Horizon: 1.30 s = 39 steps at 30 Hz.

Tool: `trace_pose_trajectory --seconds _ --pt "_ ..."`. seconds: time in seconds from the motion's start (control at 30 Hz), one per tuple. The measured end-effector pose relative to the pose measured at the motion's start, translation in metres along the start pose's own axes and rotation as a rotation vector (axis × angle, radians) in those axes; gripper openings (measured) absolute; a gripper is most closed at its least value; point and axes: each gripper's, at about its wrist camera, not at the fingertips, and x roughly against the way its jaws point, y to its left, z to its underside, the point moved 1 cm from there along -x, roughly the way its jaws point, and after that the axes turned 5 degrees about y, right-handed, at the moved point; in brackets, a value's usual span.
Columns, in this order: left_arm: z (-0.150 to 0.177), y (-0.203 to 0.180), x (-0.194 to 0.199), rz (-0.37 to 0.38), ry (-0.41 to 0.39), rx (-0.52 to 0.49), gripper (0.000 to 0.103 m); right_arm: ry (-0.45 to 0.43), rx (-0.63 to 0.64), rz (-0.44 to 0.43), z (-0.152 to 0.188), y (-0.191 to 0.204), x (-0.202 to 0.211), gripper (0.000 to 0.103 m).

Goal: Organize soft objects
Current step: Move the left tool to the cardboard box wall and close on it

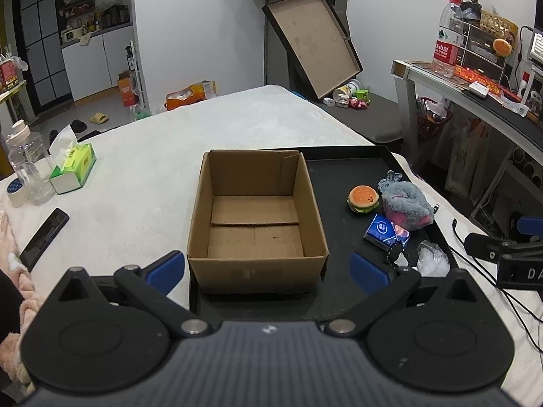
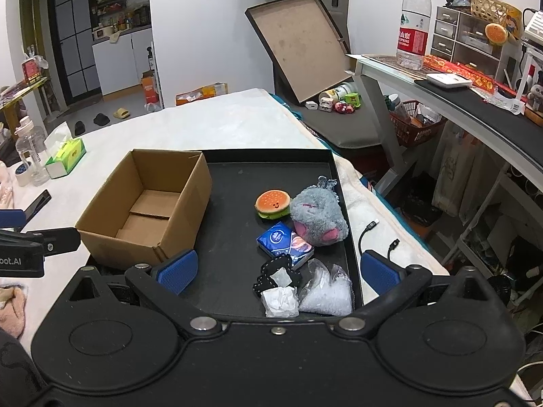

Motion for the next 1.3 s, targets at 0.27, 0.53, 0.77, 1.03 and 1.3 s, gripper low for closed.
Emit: trace_pose_trajectory --seconds 0.27,0.53,0.77,1.03,1.3 --pt "-0.013 0.013 -0.016 -0.003 0.003 -0.019 0.103 0.013 -0.038 0.019 -0.006 0.001 -0.015 0.103" --pt "-0.027 0.035 -0.043 -0.004 0.026 -0.010 0.103 0.043 -0.052 0.029 -0.011 0.008 -0.041 0.103" --pt "-0.038 0.044 -0.065 0.010 0.043 -0.008 0.103 0.059 -0.049 0.037 -0.016 0.012 -0.061 0.103" --pt "-0.040 0.055 -0.094 0.027 0.079 -0.006 0.103 0.074 -0.052 0.051 -0.021 0.015 -0.080 0.103" --pt "-0.038 0.065 -0.124 0.043 0.122 0.006 0.102 0.090 -0.078 0.060 -0.021 0.013 -0.097 0.103"
